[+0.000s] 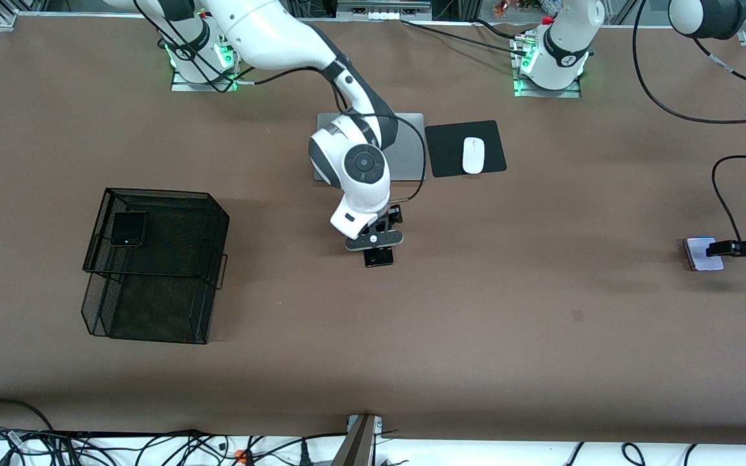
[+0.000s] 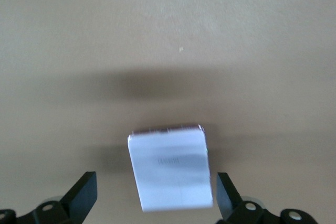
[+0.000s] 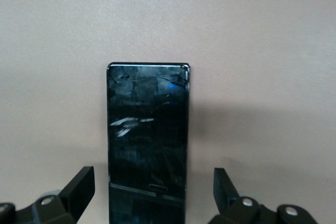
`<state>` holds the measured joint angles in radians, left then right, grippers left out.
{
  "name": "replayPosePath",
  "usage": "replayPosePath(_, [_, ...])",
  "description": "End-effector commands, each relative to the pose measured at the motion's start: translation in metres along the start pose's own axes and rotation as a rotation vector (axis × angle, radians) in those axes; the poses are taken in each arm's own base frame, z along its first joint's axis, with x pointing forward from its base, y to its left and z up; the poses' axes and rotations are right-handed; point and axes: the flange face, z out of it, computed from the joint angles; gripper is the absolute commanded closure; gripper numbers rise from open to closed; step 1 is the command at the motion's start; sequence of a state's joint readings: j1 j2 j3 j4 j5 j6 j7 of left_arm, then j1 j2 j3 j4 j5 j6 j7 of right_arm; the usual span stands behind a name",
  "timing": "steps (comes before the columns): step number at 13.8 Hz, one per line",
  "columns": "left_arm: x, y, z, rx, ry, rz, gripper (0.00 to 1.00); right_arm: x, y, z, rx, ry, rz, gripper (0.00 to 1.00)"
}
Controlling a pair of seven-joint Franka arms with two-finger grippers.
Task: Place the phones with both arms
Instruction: 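Drop the black phone in the basket while the left gripper carries the white phone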
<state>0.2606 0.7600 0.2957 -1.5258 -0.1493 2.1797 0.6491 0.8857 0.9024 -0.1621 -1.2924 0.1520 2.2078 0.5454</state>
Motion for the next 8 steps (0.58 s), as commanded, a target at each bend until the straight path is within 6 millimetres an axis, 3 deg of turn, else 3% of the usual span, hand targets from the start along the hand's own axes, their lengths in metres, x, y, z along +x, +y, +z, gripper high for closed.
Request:
replayPosePath(1, [0.002, -0.004, 0.009, -0.038, 0.053, 0.023, 0.00, -0.002, -0.009, 0.019, 0.017, 0.019, -0.012, 0.00])
replayPosePath(4, [0.000, -0.003, 0.020, -0.050, 0.039, 0.022, 0.00, -0.003, -0.011, 0.029, 0.026, 0.028, -0.012, 0.00])
replayPosePath(5, [0.000, -0.002, 0.026, -0.054, 0.032, 0.025, 0.00, -0.003, -0.011, 0.032, 0.028, 0.034, -0.012, 0.05])
replayPosePath(7, [-0.002, -0.004, 0.031, -0.059, 0.026, -0.004, 0.00, 0.000, -0.009, 0.031, 0.031, 0.038, -0.011, 0.94])
replayPosePath(8, [-0.006, -0.004, 0.037, -0.078, 0.020, -0.044, 0.00, 0.000, -0.010, 0.024, 0.036, 0.036, -0.008, 1.00])
